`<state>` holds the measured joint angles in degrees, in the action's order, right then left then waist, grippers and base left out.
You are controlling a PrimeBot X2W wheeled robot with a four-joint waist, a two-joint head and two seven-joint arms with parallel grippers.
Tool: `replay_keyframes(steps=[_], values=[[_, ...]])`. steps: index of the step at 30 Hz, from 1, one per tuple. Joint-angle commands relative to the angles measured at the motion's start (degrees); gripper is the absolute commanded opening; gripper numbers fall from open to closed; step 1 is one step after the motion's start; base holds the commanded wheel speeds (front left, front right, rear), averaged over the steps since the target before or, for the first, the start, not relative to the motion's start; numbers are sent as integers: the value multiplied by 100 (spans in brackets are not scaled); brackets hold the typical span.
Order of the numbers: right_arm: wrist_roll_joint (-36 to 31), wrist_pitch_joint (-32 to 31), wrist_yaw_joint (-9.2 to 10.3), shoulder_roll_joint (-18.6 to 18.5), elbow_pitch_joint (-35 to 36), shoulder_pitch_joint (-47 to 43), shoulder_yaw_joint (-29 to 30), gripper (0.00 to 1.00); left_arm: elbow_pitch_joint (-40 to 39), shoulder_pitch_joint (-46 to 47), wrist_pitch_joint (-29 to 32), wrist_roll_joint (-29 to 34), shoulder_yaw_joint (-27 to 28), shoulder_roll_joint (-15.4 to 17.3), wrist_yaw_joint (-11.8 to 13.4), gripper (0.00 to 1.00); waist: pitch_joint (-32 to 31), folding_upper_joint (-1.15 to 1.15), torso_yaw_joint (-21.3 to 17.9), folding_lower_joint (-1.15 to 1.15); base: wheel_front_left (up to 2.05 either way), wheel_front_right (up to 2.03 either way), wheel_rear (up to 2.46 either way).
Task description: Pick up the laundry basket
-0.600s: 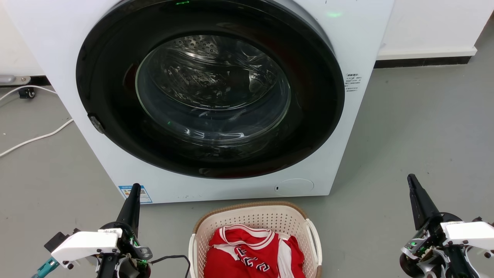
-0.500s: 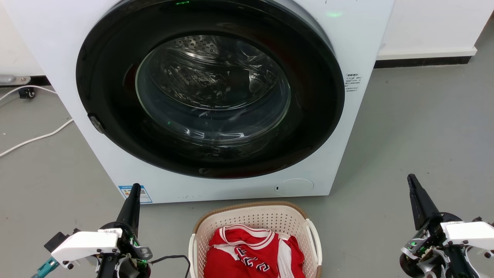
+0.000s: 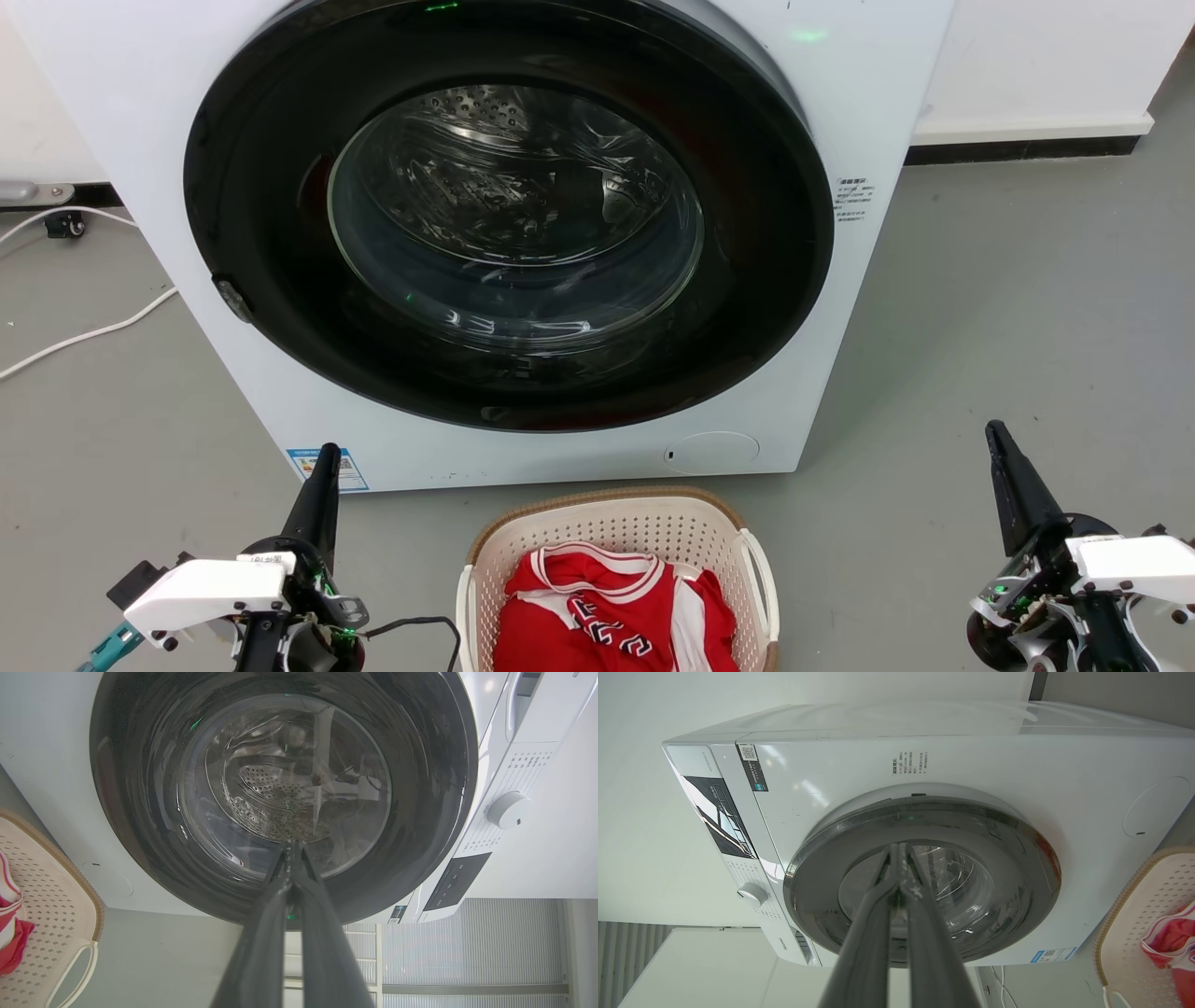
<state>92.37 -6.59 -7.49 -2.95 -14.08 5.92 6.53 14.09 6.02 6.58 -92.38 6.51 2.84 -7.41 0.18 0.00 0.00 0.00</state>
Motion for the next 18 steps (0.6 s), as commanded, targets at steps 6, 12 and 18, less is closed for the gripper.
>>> replay_keyframes(steps=[6,12,18], values=[[-1,0,0,0,0,0,0,100,0,0,0,0,0,0,0,100,0,0,0,0,0,0,0],[-46,55,0,14,-120,-118,-22,100,92,-110,-56,7,-52,-18,8,100,3,0,0,0,0,0,0],[-345,233,0,13,-24,-119,-3,100,24,-91,-234,228,-48,-16,7,100,10,0,0,0,0,0,0]])
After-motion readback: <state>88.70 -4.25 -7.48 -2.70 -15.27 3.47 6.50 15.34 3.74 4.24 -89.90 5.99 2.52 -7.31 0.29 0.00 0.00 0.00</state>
